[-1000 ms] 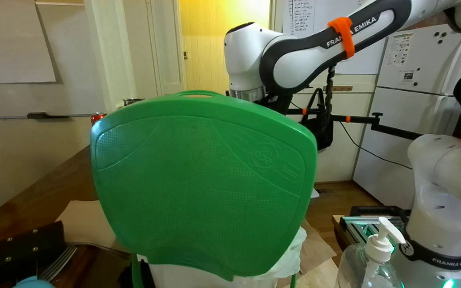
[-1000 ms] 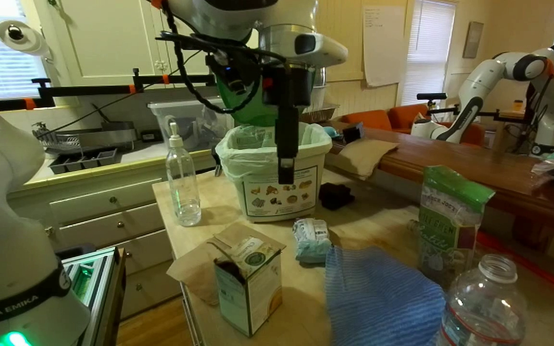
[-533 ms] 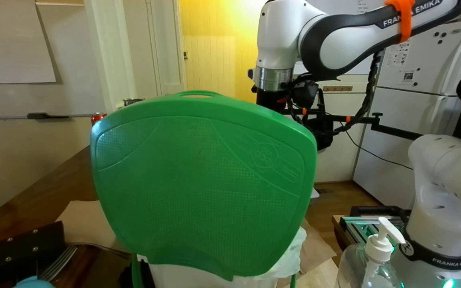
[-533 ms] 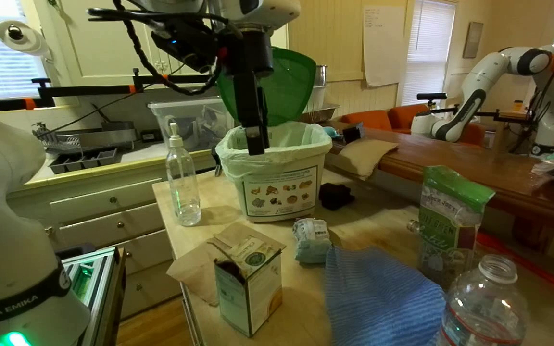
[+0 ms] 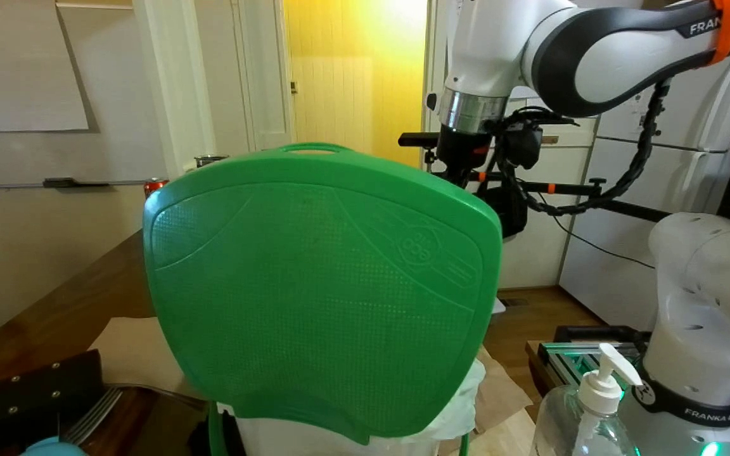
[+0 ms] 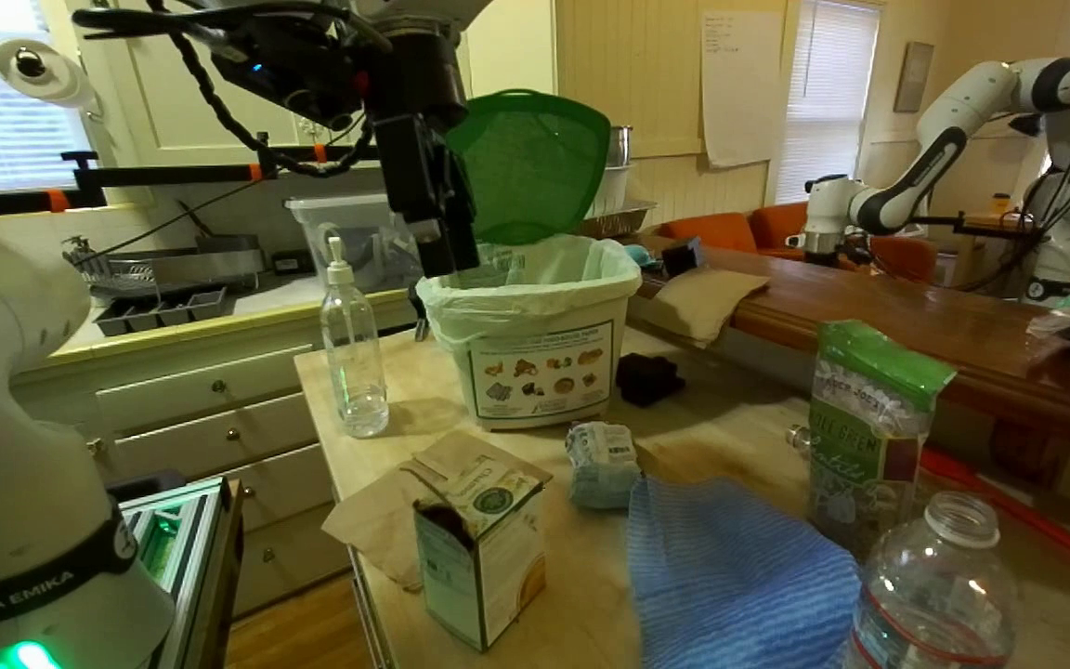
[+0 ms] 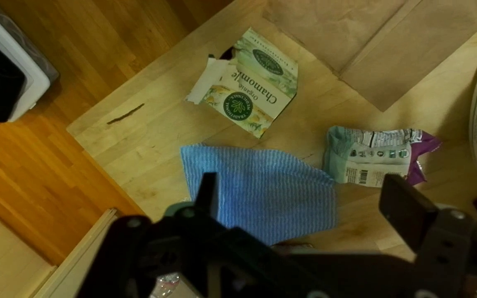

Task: Remove the box out of the bin

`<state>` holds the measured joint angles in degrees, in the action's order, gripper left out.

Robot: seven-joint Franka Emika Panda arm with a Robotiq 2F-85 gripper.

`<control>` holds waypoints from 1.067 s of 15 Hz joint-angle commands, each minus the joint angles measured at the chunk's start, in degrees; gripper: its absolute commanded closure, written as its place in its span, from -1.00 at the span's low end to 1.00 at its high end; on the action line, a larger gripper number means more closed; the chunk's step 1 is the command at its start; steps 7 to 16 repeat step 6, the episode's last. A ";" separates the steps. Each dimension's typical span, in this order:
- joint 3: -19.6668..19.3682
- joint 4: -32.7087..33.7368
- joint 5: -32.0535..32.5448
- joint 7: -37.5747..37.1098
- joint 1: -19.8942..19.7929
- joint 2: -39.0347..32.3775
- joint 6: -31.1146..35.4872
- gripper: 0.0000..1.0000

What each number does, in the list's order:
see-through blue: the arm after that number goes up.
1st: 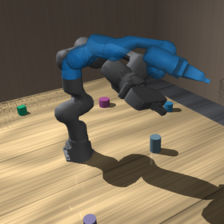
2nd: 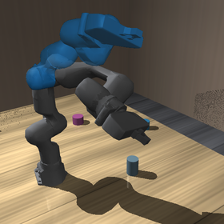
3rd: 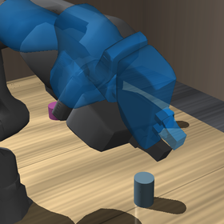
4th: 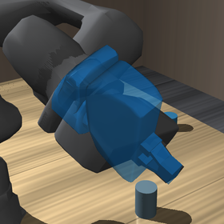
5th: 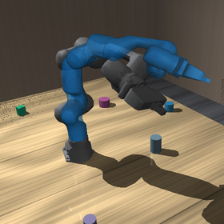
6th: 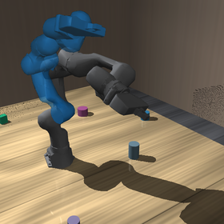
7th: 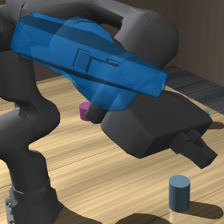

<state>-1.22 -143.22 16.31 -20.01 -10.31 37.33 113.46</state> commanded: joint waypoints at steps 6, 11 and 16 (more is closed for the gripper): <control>1.40 -1.31 -0.32 -0.54 -0.93 1.93 0.00 -1.00; 1.40 -1.31 -0.32 -0.54 -0.93 1.93 0.00 -1.00; 1.40 -1.31 -0.32 -0.54 -0.93 1.93 0.00 -1.00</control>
